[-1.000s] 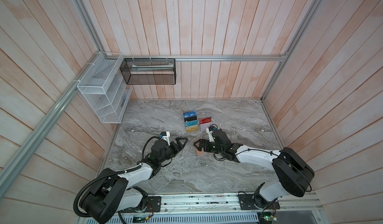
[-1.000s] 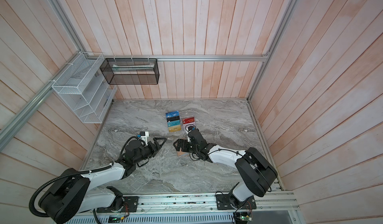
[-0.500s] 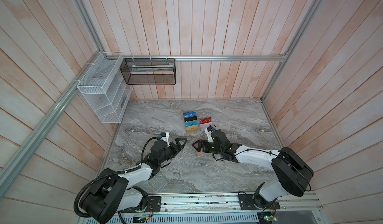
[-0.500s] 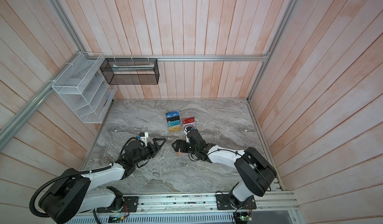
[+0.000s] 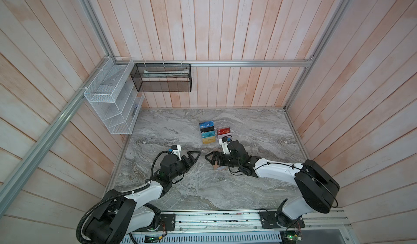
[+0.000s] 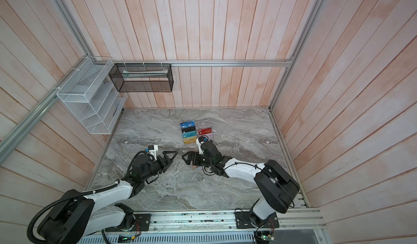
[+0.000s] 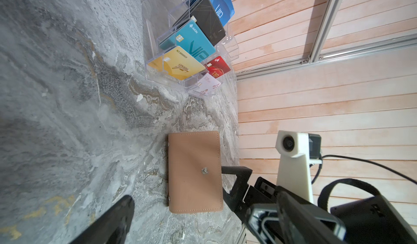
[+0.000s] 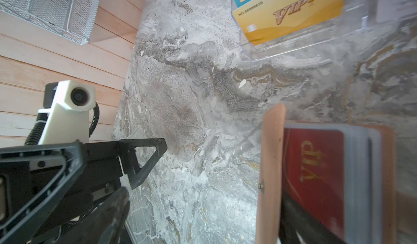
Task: Take the credit cards out of the card holder
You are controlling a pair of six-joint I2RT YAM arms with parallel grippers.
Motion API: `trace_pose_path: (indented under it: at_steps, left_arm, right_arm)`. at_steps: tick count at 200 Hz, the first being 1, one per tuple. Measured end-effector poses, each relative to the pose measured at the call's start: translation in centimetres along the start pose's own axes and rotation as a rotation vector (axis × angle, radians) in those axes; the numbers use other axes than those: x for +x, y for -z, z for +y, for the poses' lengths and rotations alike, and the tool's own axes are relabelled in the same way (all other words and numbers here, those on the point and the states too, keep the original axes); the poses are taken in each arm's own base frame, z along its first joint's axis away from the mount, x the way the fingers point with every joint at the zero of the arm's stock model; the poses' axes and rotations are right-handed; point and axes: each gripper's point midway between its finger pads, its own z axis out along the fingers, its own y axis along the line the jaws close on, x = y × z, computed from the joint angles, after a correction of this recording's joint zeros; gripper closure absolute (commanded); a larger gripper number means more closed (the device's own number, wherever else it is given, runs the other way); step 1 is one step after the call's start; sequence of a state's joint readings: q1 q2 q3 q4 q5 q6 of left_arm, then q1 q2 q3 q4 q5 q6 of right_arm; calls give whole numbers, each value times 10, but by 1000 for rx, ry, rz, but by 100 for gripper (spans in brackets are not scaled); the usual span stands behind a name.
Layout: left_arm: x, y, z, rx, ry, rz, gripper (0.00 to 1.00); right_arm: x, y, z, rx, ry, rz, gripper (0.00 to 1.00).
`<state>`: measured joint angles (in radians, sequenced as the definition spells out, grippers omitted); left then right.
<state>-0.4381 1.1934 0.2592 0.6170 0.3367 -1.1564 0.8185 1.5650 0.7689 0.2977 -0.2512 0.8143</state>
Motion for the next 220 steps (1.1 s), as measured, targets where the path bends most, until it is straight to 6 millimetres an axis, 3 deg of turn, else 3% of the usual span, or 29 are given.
trace_pose_path:
  at_steps: [76,120,220]
  left_arm:
    - [-15,18,12,-16,30,-49,0]
    - [-23,25,13,-13,43,-69,0]
    - [-24,16,19,-10,127,-13,0]
  right_arm:
    - [14,-29,15,-50,-7,56,2]
    - [18,-36,12,-53,-18,70,2]
    - [26,-45,0,-40,-35,78,2]
